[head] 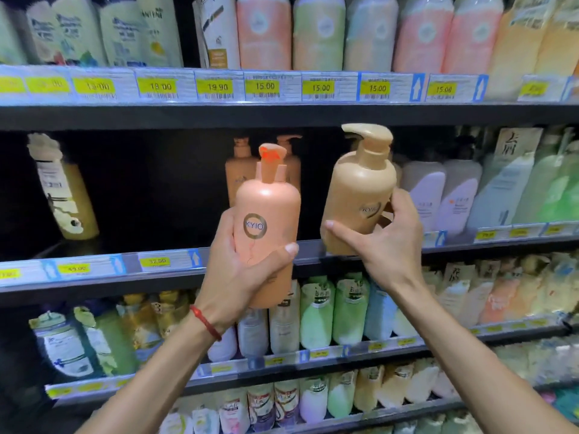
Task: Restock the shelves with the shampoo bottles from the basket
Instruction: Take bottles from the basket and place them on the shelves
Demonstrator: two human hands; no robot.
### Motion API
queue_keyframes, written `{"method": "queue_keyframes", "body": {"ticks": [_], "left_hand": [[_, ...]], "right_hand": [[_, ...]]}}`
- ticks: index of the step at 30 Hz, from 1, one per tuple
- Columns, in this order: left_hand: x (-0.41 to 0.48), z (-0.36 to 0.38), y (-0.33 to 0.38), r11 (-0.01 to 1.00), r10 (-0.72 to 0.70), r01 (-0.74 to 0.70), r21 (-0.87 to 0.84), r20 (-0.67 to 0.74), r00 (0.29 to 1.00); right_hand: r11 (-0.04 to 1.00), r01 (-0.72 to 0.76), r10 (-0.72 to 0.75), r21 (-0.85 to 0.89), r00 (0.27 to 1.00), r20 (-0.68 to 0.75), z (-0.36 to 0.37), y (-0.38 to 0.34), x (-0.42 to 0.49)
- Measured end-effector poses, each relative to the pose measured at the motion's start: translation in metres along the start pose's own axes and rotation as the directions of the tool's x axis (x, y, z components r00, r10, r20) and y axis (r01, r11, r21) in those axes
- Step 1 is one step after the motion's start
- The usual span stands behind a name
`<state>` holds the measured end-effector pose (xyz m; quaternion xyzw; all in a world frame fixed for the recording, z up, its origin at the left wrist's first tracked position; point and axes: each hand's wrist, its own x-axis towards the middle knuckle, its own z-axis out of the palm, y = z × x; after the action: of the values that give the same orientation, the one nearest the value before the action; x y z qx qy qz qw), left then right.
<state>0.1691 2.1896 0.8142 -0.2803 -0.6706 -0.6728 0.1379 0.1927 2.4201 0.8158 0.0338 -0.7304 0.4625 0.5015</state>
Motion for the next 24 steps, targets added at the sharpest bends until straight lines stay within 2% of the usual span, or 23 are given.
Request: {"method": "queue_keyframes", "body": {"ticks": [6,15,21,24], "left_hand": [[0.007,-0.015,-0.013,1.0,0.016,-0.016,-0.02,0.041,0.999],[0.018,-0.011,-0.025,0.999,-0.018,0.018,-0.042,-0.001,1.0],[0.025,-0.002,-0.031,0.998,-0.013,0.011,-0.064,-0.026,1.0],[0.026,-0.001,-0.033,0.999,0.003,-0.004,-0.05,-0.015,1.0]], "right_hand": [[0.99,0.035,-0.05,-0.137,0.993,-0.104,0.028,0.015,0.019],[0.957,-0.009,-0.001,-0.291,0.999,-0.034,0.034,0.054,0.021],[0.909,0.0,-0.038,-0.416,0.996,-0.085,0.043,0.051,0.016],[0.913,-0.013,-0.033,-0.407,0.994,-0.105,0.044,0.05,0.014]]}}
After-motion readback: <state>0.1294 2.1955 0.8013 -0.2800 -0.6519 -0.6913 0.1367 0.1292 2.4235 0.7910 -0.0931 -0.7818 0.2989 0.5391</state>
